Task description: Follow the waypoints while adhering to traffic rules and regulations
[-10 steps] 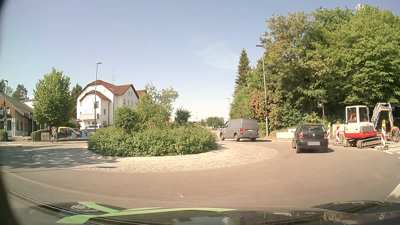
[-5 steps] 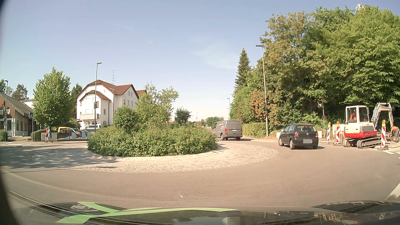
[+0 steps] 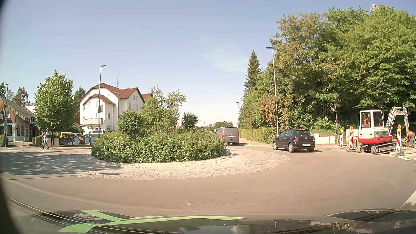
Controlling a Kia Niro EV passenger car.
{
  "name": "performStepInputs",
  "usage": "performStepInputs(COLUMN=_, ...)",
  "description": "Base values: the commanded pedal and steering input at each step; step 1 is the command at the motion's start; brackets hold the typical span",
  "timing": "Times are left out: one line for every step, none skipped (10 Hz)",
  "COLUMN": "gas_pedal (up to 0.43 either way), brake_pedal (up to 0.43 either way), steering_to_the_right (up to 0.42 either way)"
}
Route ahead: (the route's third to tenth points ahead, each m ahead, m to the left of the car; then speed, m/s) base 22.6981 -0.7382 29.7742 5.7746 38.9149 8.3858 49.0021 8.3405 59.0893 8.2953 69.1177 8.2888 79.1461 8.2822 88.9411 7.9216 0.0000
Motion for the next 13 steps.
performStepInputs(gas_pedal=0.0, brake_pedal=0.22, steering_to_the_right=0.006)
performStepInputs(gas_pedal=0.0, brake_pedal=0.22, steering_to_the_right=0.006)
performStepInputs(gas_pedal=0.0, brake_pedal=0.22, steering_to_the_right=0.006)
performStepInputs(gas_pedal=0.0, brake_pedal=0.22, steering_to_the_right=0.006)
performStepInputs(gas_pedal=0.0, brake_pedal=0.22, steering_to_the_right=0.006)
performStepInputs(gas_pedal=0.0, brake_pedal=0.22, steering_to_the_right=0.006)
performStepInputs(gas_pedal=0.0, brake_pedal=0.22, steering_to_the_right=0.006)
performStepInputs(gas_pedal=0.0, brake_pedal=0.22, steering_to_the_right=0.006)
performStepInputs(gas_pedal=0.0, brake_pedal=0.22, steering_to_the_right=0.006)
performStepInputs(gas_pedal=0.0, brake_pedal=0.22, steering_to_the_right=0.006)
performStepInputs(gas_pedal=0.0, brake_pedal=0.22, steering_to_the_right=0.006)
performStepInputs(gas_pedal=0.0, brake_pedal=0.22, steering_to_the_right=0.006)
performStepInputs(gas_pedal=0.0, brake_pedal=0.22, steering_to_the_right=0.006)
